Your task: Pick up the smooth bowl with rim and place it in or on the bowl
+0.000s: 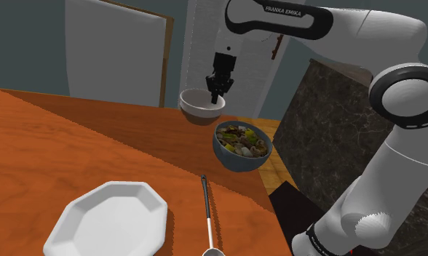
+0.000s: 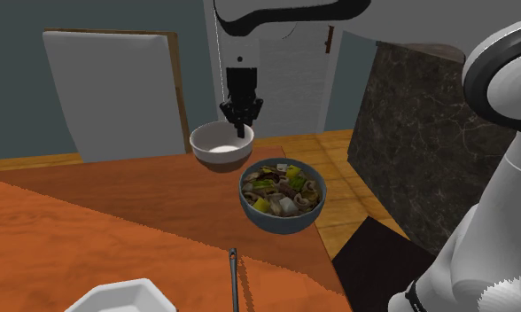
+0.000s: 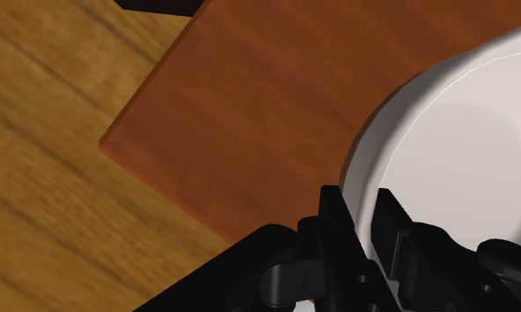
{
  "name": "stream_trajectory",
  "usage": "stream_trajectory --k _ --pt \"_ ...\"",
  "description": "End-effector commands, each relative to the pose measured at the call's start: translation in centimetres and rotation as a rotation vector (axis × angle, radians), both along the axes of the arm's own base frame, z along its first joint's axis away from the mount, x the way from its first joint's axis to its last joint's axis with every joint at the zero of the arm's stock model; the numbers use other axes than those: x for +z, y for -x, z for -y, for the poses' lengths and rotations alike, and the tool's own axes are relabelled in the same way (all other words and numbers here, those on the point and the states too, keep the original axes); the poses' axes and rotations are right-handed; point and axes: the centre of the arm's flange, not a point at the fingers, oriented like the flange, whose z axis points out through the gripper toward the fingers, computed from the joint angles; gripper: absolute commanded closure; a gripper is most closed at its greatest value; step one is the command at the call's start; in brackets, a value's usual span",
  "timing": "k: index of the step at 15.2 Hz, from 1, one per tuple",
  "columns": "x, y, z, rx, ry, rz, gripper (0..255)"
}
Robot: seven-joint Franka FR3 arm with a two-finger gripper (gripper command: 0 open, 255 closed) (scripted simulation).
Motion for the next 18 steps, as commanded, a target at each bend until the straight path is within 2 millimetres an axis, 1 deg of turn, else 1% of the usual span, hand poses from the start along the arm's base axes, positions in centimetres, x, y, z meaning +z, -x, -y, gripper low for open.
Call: stream_trajectory --k 1,18 --pt "1.1 -0.1 0.0 0.000 0.000 0.000 255" --pt "10.1 -0.1 0.0 0.000 0.000 0.000 255"
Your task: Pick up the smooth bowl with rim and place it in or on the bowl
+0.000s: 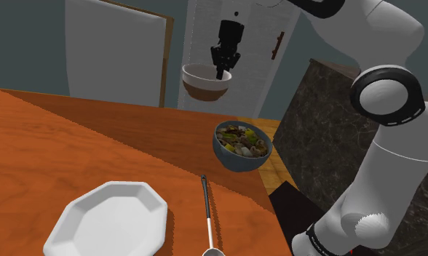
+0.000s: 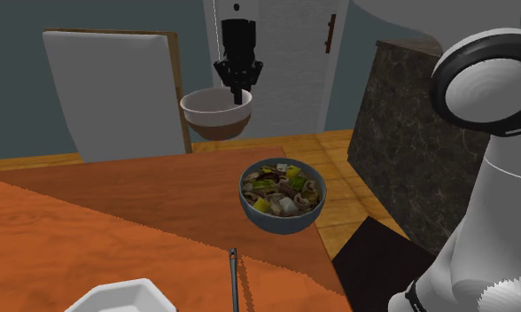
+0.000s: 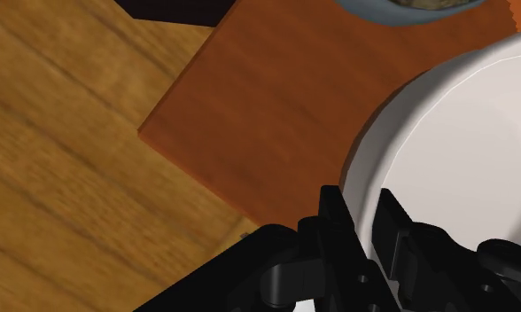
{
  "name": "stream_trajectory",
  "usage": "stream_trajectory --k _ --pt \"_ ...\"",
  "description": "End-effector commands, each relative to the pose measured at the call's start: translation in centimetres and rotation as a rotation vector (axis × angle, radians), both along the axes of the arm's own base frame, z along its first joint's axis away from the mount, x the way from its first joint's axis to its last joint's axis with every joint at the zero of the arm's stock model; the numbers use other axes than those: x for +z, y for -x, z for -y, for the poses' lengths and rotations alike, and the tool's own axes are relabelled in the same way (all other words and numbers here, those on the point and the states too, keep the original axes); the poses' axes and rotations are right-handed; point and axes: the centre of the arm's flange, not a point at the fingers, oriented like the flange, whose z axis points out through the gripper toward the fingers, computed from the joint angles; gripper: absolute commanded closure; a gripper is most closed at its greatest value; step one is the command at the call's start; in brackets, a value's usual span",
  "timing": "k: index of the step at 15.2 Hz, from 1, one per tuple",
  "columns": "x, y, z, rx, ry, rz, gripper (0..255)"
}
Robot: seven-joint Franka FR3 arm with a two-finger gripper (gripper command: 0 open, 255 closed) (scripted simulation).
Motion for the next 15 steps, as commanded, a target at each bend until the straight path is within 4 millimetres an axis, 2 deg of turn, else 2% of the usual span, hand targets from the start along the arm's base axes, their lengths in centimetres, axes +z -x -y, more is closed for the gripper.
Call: stream_trajectory --k 1,6,15 --pt "1.1 0.1 0.1 0.000 0.000 0.000 255" --pt "3.4 0.1 0.1 0.000 0.000 0.000 255" --pt "4.7 11.9 0.4 0.000 0.000 0.000 255"
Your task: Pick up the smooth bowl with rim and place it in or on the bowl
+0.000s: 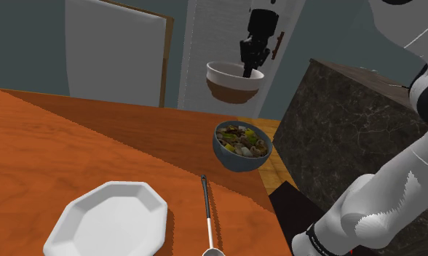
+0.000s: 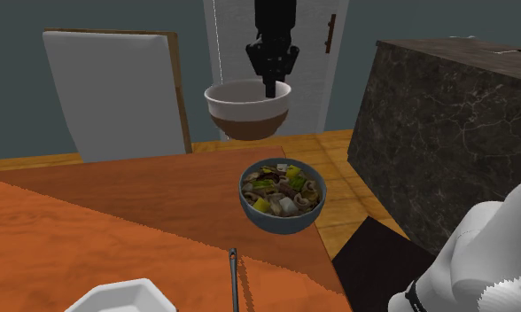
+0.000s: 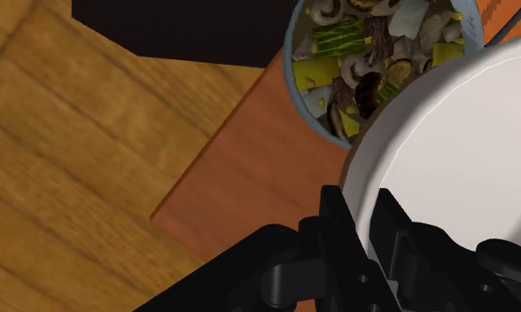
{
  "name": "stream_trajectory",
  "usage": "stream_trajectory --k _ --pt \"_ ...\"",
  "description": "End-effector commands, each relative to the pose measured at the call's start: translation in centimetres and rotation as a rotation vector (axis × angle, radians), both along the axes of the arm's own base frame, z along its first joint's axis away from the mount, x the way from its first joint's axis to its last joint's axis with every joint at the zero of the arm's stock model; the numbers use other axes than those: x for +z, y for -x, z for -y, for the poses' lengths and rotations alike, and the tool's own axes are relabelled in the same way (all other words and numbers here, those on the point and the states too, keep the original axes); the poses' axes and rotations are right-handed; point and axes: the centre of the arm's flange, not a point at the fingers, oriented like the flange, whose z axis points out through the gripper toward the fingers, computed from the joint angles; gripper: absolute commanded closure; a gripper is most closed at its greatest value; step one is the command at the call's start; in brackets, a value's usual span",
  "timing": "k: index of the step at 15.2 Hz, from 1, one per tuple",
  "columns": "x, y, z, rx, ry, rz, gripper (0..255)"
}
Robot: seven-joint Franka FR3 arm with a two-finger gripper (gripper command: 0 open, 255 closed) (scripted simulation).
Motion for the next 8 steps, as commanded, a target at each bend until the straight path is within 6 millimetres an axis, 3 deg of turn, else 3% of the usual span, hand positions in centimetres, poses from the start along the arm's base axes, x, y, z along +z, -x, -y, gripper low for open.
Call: stream_trajectory --k 1,8 --pt "0.3 2.7 0.0 -0.001 0.000 0.000 255" --pt "1.3 11.4 0.2 -0.001 0.000 0.000 255"
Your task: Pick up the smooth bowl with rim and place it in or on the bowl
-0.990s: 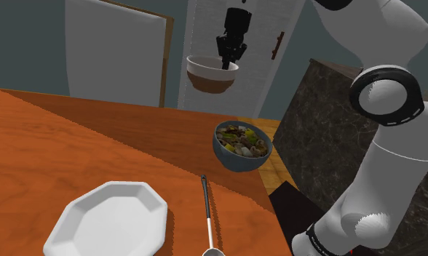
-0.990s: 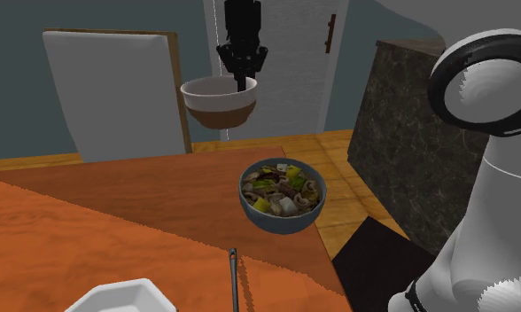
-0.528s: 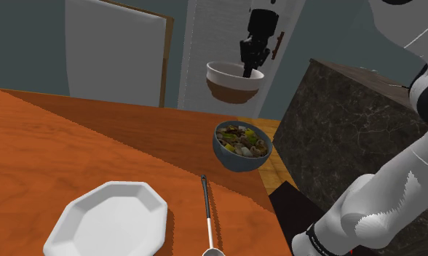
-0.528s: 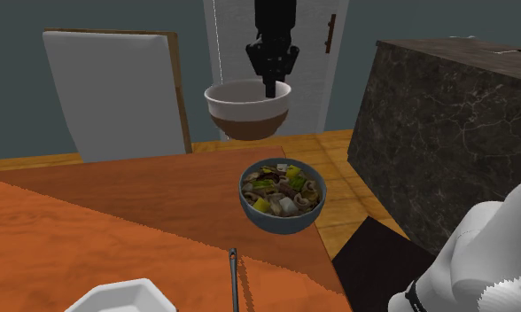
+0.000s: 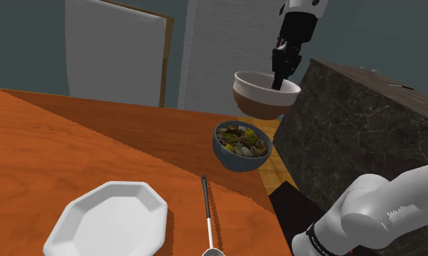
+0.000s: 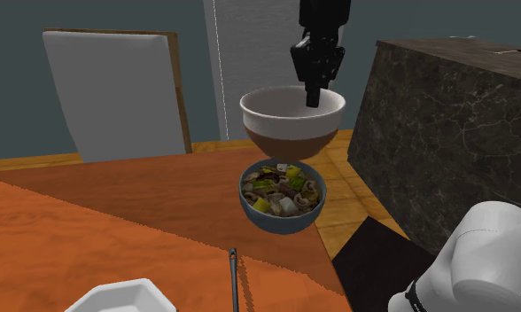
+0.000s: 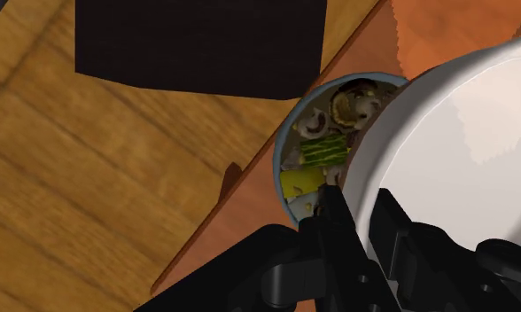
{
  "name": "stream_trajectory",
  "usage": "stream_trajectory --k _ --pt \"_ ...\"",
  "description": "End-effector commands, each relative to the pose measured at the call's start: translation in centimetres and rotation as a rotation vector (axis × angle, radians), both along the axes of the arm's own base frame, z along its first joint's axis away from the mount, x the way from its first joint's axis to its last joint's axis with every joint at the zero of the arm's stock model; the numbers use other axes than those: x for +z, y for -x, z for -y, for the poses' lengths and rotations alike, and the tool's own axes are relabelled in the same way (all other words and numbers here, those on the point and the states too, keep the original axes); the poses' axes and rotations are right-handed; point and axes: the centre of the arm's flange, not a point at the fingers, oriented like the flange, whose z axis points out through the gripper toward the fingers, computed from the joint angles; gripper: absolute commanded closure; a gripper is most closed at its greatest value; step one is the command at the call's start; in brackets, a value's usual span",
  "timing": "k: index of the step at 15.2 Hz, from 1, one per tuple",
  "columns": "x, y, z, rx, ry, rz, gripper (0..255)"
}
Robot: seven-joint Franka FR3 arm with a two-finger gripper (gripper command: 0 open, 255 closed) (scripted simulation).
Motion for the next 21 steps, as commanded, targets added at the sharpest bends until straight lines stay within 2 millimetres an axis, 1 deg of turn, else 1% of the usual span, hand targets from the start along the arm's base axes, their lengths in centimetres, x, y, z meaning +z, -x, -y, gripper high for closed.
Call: stream_trajectory --k 1,18,21 --pt "-0.4 1.2 0.2 0.000 0.000 0.000 255" --pt "-9.3 1.2 0.2 0.000 0.000 0.000 255" --pt "-9.3 1.2 0.2 0.000 0.000 0.000 255"
